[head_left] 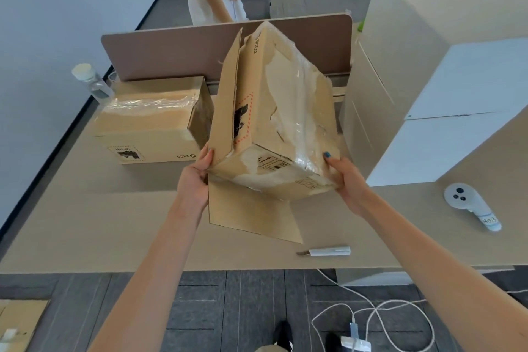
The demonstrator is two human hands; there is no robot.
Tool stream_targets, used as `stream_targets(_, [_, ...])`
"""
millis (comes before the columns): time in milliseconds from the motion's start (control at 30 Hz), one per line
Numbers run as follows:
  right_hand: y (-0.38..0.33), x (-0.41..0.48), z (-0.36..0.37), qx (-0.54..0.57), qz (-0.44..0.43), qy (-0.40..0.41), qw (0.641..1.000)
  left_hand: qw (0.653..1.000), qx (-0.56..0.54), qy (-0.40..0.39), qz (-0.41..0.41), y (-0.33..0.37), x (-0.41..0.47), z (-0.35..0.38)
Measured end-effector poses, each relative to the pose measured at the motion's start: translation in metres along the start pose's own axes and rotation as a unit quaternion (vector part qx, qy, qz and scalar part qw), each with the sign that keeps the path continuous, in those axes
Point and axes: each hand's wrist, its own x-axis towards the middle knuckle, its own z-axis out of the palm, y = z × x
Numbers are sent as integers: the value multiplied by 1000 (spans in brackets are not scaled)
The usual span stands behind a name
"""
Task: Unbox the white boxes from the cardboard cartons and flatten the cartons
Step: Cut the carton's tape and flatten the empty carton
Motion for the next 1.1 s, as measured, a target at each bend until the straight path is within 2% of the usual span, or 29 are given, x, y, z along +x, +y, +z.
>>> stream_targets(67, [-7, 1, 5, -22, -18, 7, 1000, 998, -46, 24, -37, -9, 7, -9])
stream_targets(167, [-13, 2, 15, -56, -45, 10, 997, 972, -198, 30, -121, -20, 21, -23])
stream_targets(267, [-13, 5, 26, -83, -64, 21, 994, 965, -220, 37, -140, -37, 34, -40])
stream_targets(500, [-9, 16, 45, -137, -82, 48, 986, 978, -113, -19, -176, -52, 46, -63])
stream_targets(733, [-4, 29, 57, -206, -92, 68, 972, 993, 29, -8, -115, -56, 56, -75])
stream_targets(833, [-1, 36, 64, -213, -91, 82, 969, 993, 19, -13, -112, -52, 59, -86])
stream_targets(967, [8, 45, 75, -240, -91, 84, 963, 986, 51, -103, -120, -47, 64, -94])
stream_targets(1100, [18, 50, 84, -277, -113, 86, 950, 988, 63, -96, -106, -54, 63, -86])
